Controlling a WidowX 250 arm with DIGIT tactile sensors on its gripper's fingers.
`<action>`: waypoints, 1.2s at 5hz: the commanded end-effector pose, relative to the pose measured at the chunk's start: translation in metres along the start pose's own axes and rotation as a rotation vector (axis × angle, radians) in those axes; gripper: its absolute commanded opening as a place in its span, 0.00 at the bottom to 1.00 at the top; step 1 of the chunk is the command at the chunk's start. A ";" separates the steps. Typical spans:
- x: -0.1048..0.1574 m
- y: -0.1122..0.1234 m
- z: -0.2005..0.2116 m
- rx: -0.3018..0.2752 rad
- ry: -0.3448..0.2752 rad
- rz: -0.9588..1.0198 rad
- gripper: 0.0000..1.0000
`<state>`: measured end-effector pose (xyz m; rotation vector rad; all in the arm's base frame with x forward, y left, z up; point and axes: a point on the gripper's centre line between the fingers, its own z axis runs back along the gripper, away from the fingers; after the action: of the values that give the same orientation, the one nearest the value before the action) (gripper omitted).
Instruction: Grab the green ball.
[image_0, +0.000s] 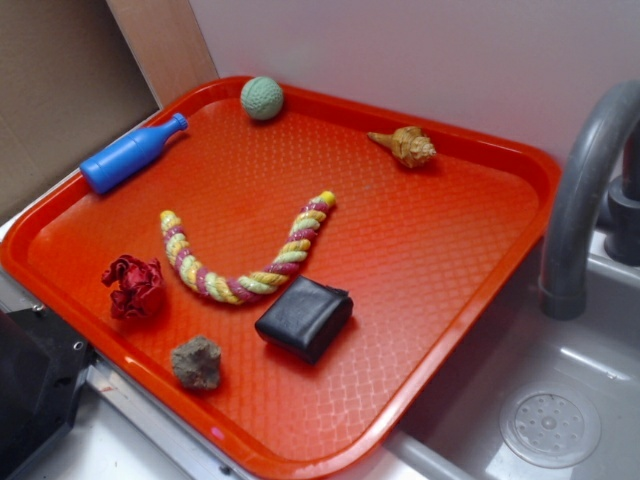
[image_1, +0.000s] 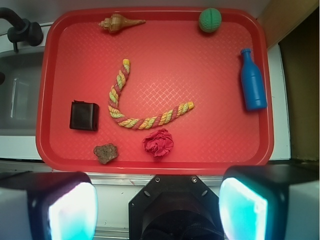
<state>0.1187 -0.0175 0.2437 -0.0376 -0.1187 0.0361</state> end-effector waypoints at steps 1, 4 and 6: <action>0.000 0.000 0.000 0.000 0.000 0.000 1.00; 0.140 0.044 -0.120 0.081 -0.075 0.132 1.00; 0.210 0.081 -0.169 0.092 -0.109 0.141 1.00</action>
<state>0.3356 0.0610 0.0764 0.0436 -0.1618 0.1755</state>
